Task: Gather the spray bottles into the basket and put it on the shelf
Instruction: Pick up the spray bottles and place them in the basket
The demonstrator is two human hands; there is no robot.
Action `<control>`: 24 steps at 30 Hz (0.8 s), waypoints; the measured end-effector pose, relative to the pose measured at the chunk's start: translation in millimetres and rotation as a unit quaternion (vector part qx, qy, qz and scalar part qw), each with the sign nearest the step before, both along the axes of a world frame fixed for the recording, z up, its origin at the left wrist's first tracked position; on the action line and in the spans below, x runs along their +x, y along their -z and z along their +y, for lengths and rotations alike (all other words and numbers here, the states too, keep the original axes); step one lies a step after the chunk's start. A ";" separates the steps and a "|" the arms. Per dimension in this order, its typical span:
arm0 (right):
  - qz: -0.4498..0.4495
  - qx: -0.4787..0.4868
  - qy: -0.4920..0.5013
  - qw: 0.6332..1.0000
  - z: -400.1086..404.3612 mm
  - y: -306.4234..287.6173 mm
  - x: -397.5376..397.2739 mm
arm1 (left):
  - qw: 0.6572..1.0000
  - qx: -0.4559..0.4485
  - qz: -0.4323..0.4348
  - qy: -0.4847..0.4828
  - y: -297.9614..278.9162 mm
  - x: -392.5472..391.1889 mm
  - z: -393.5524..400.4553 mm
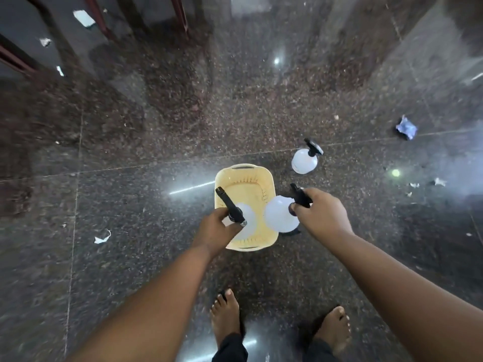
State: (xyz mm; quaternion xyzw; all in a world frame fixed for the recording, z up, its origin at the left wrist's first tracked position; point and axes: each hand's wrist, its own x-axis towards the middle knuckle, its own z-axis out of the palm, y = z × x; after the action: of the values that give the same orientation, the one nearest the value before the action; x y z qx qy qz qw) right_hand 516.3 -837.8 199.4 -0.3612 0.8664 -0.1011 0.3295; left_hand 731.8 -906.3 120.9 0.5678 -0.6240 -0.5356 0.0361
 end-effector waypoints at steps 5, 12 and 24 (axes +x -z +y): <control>-0.022 -0.016 -0.029 0.999 -50.1 54.6 21.5 | 0.999 -0.009 -0.003 -0.051 31.1 -19.0 -40.0; -0.039 -0.012 -0.026 0.999 -102.4 179.4 13.8 | 0.986 0.055 0.036 -0.150 177.5 -31.3 -86.2; -0.032 -0.033 -0.042 0.998 -118.8 237.3 -5.6 | 0.989 0.023 0.026 -0.141 201.1 -53.5 -106.0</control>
State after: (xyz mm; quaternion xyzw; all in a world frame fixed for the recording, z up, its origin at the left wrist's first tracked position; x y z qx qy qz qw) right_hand 510.6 -956.5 -37.9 -0.4042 0.8360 -0.1269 0.3487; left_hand 678.3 -1012.3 -80.2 0.6365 -0.5239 -0.5544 0.1143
